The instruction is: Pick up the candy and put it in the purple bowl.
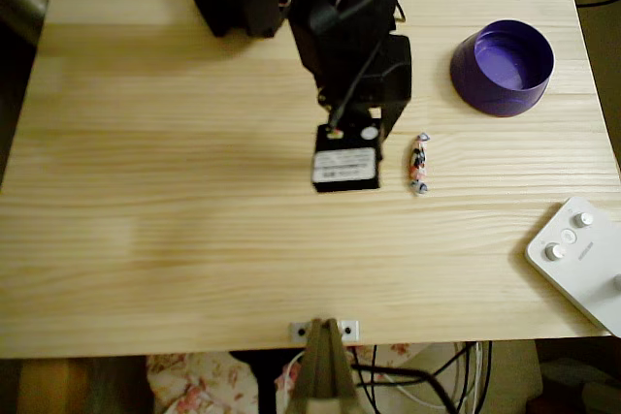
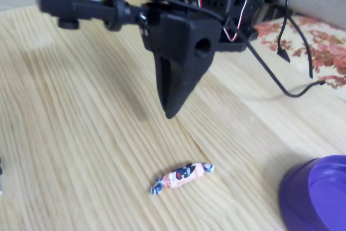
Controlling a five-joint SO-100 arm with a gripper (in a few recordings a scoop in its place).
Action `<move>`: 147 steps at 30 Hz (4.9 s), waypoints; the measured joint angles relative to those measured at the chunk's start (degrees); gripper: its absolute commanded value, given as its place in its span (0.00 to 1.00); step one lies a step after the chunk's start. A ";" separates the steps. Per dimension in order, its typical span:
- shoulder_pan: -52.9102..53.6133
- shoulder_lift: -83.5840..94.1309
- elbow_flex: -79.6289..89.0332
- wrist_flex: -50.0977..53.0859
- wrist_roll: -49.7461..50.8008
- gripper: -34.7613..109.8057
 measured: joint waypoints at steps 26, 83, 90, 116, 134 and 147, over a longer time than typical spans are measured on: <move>0.18 -8.26 -10.02 5.80 -1.76 0.24; -9.23 -33.49 -35.33 11.43 21.45 0.33; -9.32 -36.74 -38.58 12.48 21.01 0.33; -8.79 -42.10 -41.22 11.95 19.42 0.24; -8.70 -10.81 -15.82 7.91 9.14 0.24; -17.58 10.63 -4.22 3.16 -6.06 0.24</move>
